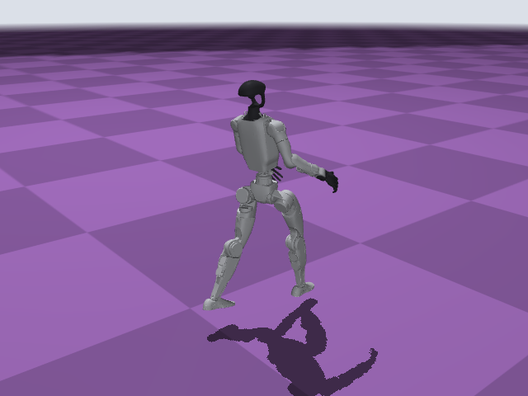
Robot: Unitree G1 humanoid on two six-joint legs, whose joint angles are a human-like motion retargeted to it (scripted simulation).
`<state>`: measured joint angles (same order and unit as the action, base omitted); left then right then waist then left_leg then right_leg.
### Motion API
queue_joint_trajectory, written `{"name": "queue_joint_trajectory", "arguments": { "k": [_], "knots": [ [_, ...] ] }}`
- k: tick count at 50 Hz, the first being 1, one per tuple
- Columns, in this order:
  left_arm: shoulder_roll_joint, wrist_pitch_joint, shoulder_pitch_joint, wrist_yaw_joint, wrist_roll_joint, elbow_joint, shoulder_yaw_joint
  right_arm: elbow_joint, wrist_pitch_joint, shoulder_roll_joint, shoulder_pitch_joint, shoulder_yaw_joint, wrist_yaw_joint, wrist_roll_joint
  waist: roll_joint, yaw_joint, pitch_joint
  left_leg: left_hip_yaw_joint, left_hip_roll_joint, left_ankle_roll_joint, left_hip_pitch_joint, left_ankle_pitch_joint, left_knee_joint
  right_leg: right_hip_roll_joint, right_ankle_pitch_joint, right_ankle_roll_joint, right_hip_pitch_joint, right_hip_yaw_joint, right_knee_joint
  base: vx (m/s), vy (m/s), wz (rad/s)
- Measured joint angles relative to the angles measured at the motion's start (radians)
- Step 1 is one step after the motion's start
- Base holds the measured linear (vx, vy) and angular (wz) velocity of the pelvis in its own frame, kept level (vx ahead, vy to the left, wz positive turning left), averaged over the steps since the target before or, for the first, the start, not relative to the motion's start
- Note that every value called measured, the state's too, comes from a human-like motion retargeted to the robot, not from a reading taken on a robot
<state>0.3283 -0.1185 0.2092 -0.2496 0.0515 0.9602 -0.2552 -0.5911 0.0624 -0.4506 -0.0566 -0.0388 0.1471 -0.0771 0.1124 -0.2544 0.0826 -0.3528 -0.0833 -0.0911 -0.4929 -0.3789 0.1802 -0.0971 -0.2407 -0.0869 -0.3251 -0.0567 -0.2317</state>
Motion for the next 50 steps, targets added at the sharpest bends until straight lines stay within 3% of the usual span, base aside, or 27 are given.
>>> {"name": "queue_joint_trajectory", "arguments": {
  "k": [5,11,16,20,25,26,27,28,29,30,32,40,50],
  "knots": [
    [-0.028,-0.004,-0.069,0.045,0.133,0.006,0.031,-0.008,-0.016,-0.016,0.058,-0.051,-0.028,0.036,-0.098,0.02,-0.069,-0.047,0.052,-0.013,0.044,0.027,-0.02,0.017,0.169,0.052,-0.092,-0.064,-0.131,0.47,-0.15,0.26],
    [-0.055,0.02,-0.167,0.06,0.272,0.029,0.017,-0.042,-0.026,-0.02,0.082,-0.086,-0.114,0.059,-0.175,0.04,-0.154,-0.034,0.041,-0.015,0.149,0.209,0.045,0.028,0.226,0.057,-0.098,-0.042,-0.09,0.45,-0.18,0.05],
    [-0.039,0.017,-0.278,0.003,0.254,0.035,-0.023,-0.09,-0.016,-0.008,0.06,-0.107,-0.157,0.065,-0.131,0.061,-0.2,0.094,-0.071,0.026,0.316,0.296,0.308,-0.022,0.197,0.057,0.014,0.011,0.047,0.44,-0.19,-0.13],
    [-0.024,0.004,-0.364,-0.025,0.191,0.054,-0.022,-0.127,-0.004,0.003,0.031,-0.119,-0.147,0.05,-0.073,0.087,-0.197,0.262,-0.121,0.105,0.521,0.192,0.605,-0.059,0.189,0.044,0.095,0.042,0.102,0.42,-0.18,-0.31],
    [-0.03,-0.001,-0.45,-0.02,0.152,0.107,0.027,-0.174,-0.001,0.018,0.004,-0.139,-0.121,0.013,-0.006,0.148,-0.173,0.397,-0.134,0.219,0.711,0.049,0.792,-0.061,0.174,0.003,0.208,0.111,0.128,0.42,-0.16,-0.74],
    [-0.032,-0.006,-0.461,-0.017,0.123,0.118,0.043,-0.185,-0.006,0.02,0.008,-0.143,-0.123,0.018,-0.017,0.168,-0.171,0.395,-0.116,0.221,0.739,0.035,0.801,-0.042,0.3,0.017,0.226,0.091,0.104,0.4,-0.17,-1.26],
    [-0.034,-0.013,-0.466,-0.015,0.077,0.13,0.063,-0.197,-0.017,0.019,0.019,-0.149,-0.13,0.034,-0.042,0.192,-0.174,0.386,-0.079,0.21,0.766,0.016,0.814,-0.016,0.528,0.011,0.242,0.042,0.07,0.38,-0.24,-1.77],
    [-0.035,-0.024,-0.462,-0.018,-0.002,0.142,0.092,-0.213,-0.042,0.014,0.045,-0.159,-0.148,0.074,-0.095,0.223,-0.187,0.365,-0.005,0.172,0.788,-0.015,0.835,0.028,0.959,-0.034,0.256,-0.066,0.013,0.35,-0.27,-2.0],
    [-0.038,-0.027,-0.46,-0.021,-0.039,0.151,0.11,-0.225,-0.056,0.011,0.063,-0.169,-0.153,0.087,-0.125,0.249,-0.183,0.347,0.037,0.151,0.821,-0.023,0.834,0.07,1.107,-0.095,0.29,-0.097,0.059,0.3,-0.27,-2.05],
    [-0.043,-0.025,-0.46,-0.025,-0.054,0.159,0.123,-0.236,-0.066,0.01,0.077,-0.179,-0.151,0.086,-0.143,0.271,-0.17,0.331,0.062,0.138,0.858,-0.02,0.822,0.111,1.113,-0.165,0.334,-0.09,0.156,0.33,-0.15,-1.54],
    [-0.056,-0.018,-0.466,-0.037,-0.069,0.173,0.133,-0.264,-0.073,0.013,0.095,-0.197,-0.131,0.056,-0.147,0.294,-0.17,0.299,0.051,0.144,0.858,-0.003,0.763,0.13,1.113,-0.162,0.38,-0.035,0.1,0.41,-0.07,-1.08],
    [-0.037,-0.003,-0.443,-0.085,-0.196,0.204,0.149,-0.321,-0.094,0.035,0.158,-0.238,-0.024,-0.061,-0.222,0.388,-0.117,0.271,0.181,0.079,0.777,0.13,0.406,0.282,1.113,-0.174,0.665,0.109,0.147,0.43,-0.08,-0.87],
    [0.018,-0.04,-0.309,-0.006,-0.249,0.275,0.231,-0.327,-0.08,0.063,0.244,-0.225,0.019,-0.146,-0.291,0.436,-0.046,0.368,0.281,0.038,0.622,0.393,0.034,0.303,1.113,-0.172,0.897,0.167,0.085,0.43,0.12,-0.49]
  ]
}}
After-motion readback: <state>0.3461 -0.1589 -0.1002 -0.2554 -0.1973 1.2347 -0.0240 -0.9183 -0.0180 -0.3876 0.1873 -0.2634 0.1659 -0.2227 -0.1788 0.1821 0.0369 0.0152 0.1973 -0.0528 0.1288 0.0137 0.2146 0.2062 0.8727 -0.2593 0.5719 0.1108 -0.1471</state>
